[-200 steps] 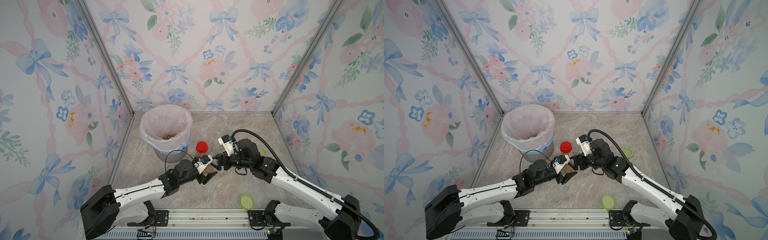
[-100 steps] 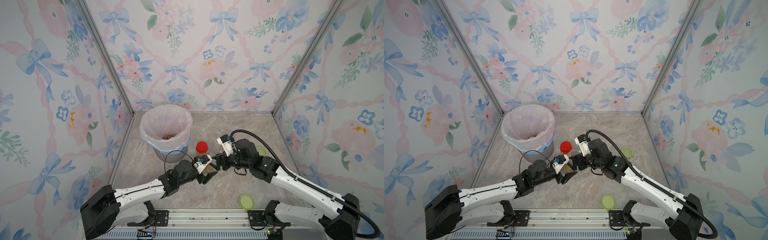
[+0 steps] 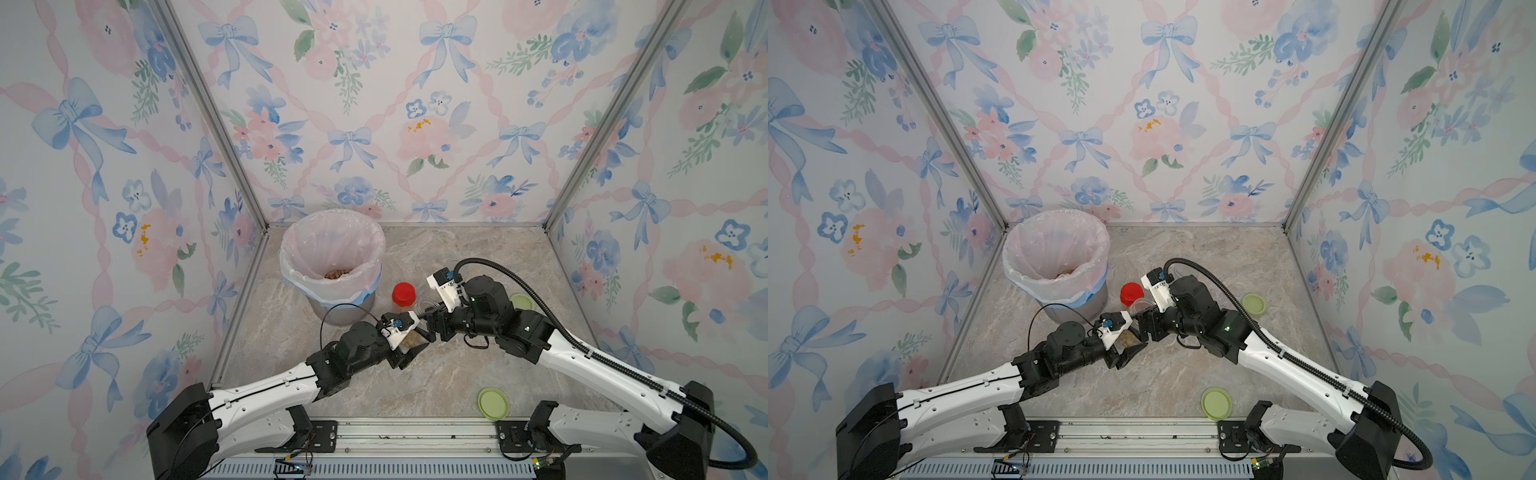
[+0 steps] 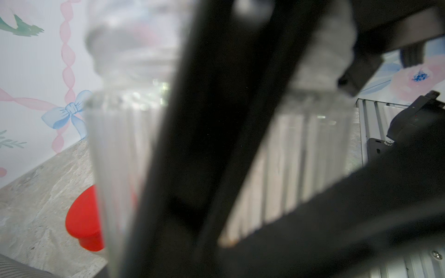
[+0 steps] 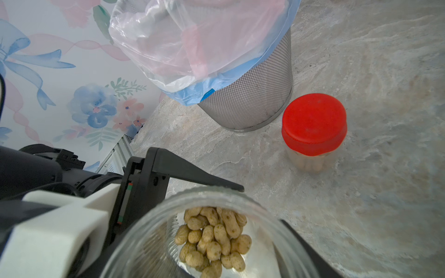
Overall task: Empty moldy peanuts from jars
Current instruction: Pour the moldy peanuts from the jar into the trash bin.
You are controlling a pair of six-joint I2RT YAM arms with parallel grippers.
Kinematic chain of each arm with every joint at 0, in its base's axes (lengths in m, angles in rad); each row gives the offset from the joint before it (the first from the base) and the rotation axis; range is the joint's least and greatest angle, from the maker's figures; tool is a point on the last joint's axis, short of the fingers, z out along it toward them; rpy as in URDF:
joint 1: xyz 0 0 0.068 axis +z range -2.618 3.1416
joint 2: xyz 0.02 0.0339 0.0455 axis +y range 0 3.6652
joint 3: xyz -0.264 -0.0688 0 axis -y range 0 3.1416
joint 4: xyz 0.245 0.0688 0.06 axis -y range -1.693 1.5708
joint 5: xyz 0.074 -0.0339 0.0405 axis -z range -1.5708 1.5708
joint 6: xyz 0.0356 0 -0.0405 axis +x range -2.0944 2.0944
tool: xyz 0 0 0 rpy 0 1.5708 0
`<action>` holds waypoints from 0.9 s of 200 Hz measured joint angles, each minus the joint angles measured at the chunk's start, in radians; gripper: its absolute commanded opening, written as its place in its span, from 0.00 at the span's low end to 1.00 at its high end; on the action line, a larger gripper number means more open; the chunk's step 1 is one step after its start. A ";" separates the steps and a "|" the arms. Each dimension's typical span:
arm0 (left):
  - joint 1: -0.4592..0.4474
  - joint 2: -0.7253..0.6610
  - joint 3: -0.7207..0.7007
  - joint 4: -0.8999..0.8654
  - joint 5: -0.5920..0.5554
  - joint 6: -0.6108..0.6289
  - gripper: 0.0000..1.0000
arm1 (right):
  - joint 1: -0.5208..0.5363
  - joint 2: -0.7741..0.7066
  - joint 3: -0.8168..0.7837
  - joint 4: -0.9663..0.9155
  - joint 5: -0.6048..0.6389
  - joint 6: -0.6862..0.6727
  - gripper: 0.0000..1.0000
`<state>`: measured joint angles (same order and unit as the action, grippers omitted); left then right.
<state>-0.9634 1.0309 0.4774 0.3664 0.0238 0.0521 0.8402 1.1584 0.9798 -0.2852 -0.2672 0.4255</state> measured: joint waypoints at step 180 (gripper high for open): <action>0.059 -0.068 0.194 -0.273 -0.039 0.140 0.00 | -0.144 0.019 0.111 0.004 -0.093 -0.013 0.98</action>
<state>-0.9047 0.9627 0.6716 0.0937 -0.0151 0.1917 0.6964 1.1778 1.0912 -0.2810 -0.3607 0.4126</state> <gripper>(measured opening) 0.802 0.979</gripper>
